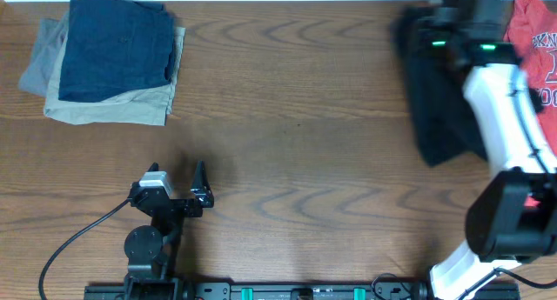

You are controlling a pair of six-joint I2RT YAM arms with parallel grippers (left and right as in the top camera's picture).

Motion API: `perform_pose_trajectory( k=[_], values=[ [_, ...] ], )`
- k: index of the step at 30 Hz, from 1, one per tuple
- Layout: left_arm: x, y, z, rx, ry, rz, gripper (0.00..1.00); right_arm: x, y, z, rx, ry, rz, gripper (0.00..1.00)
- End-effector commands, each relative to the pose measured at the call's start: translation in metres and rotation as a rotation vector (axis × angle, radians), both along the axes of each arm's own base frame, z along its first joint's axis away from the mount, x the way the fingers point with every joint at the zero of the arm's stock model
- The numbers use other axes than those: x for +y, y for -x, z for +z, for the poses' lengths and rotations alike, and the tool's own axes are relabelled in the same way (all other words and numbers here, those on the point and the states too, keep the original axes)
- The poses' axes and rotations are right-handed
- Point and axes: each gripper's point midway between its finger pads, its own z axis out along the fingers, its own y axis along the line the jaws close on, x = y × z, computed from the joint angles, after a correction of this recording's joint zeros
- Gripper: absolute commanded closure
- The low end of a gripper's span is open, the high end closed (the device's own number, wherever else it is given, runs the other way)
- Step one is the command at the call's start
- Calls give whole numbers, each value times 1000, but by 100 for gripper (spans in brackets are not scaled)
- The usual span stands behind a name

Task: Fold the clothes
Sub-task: 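Drag the black polo with the right gripper onto the table center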

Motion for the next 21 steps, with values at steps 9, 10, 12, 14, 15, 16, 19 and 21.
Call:
perform_pose_trajectory(
  k=[9, 10, 12, 14, 15, 16, 19, 21],
  values=[
    [-3, 1, -16, 52, 10, -19, 2, 257, 123, -17, 82, -6, 569, 99],
    [-3, 1, -16, 52, 9, -19, 2, 265, 130, -18, 77, 12, 580, 89],
    [-3, 1, -16, 52, 9, -19, 2, 272, 135, -17, 46, 67, 561, 44],
    [-3, 1, -16, 52, 9, -19, 2, 267, 129, -13, 16, 114, 514, 13],
    [-3, 1, -16, 52, 9, -19, 2, 263, 127, -10, 8, 124, 499, 11],
    [-3, 1, -16, 52, 9, -19, 2, 257, 125, -5, 2, 127, 483, 8],
    [-3, 1, -16, 52, 9, -19, 2, 228, 121, 13, 13, 119, 420, 1],
    [-3, 1, -16, 52, 9, -19, 2, 193, 120, 26, 45, 111, 344, 1]
  ],
)
